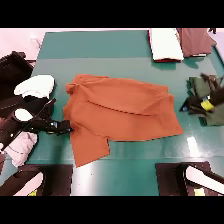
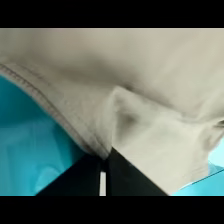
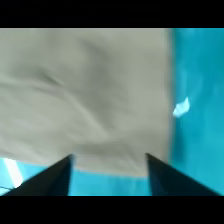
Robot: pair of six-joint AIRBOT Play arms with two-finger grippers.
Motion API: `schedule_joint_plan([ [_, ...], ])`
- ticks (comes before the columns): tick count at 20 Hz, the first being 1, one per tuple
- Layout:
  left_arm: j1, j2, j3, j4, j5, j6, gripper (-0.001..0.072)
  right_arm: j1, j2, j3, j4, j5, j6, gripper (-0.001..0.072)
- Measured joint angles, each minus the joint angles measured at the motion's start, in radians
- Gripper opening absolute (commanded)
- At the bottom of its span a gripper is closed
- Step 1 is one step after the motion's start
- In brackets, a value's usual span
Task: Fold the shirts.
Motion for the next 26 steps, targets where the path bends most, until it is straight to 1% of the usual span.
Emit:
schedule_joint_plan([
  [4,-0.004,0.0,0.036,-0.002,-0.002,0.0,0.0028,-0.163,0.032,-0.231,-0.029,-0.024,-0.008,0.0575],
  [5,-0.005,0.0,0.04,-0.003,-0.001,0.0,0.0028,-0.192,0.035,-0.277,-0.015,-0.039,-0.016,0.0563],
  [6,-0.005,0.0,0.042,-0.003,-0.002,-0.001,0.0028,-0.208,0.037,-0.315,0.004,-0.06,-0.026,0.0524],
  [8,-0.006,0.0,0.046,-0.004,-0.002,-0.001,0.0028,-0.222,0.04,-0.372,0.065,-0.112,-0.043,0.0522],
  [9,-0.006,0.0,0.047,-0.004,-0.001,-0.001,0.0028,-0.219,0.04,-0.391,0.095,-0.141,-0.051,0.0484],
  [10,-0.006,0.0,0.048,-0.004,-0.001,-0.001,0.0028,-0.208,0.042,-0.402,0.125,-0.163,-0.057,0.0408],
  [11,-0.006,0.0,0.048,-0.005,-0.001,-0.001,0.0028,-0.191,0.042,-0.412,0.153,-0.194,-0.061,0.0258],
  [12,-0.006,0.0,0.049,-0.005,-0.001,-0.001,0.0027,-0.172,0.042,-0.418,0.168,-0.228,-0.064,0.0089],
  [13,-0.006,0.0,0.049,-0.004,-0.002,-0.001,0.0027,-0.151,0.042,-0.423,0.182,-0.259,-0.068,0.0016],
  [16,-0.006,0.011,0.072,-0.002,-0.009,-0.002,0.0027,-0.079,0.069,-0.416,0.206,-0.307,-0.092,0.0016],
  [19,-0.007,0.067,0.189,-0.001,-0.021,-0.01,0.0027,-0.019,0.162,-0.315,0.219,-0.306,-0.111,0.0016],
  [22,-0.007,0.119,0.423,0.001,-0.052,-0.02,0.0027,0.013,0.276,-0.111,0.226,-0.29,-0.118,0.0016],
  [26,-0.007,0.15,0.845,0.0,-0.091,-0.026,0.0027,0.029,0.394,0.231,0.224,-0.288,-0.123,0.0016],
])
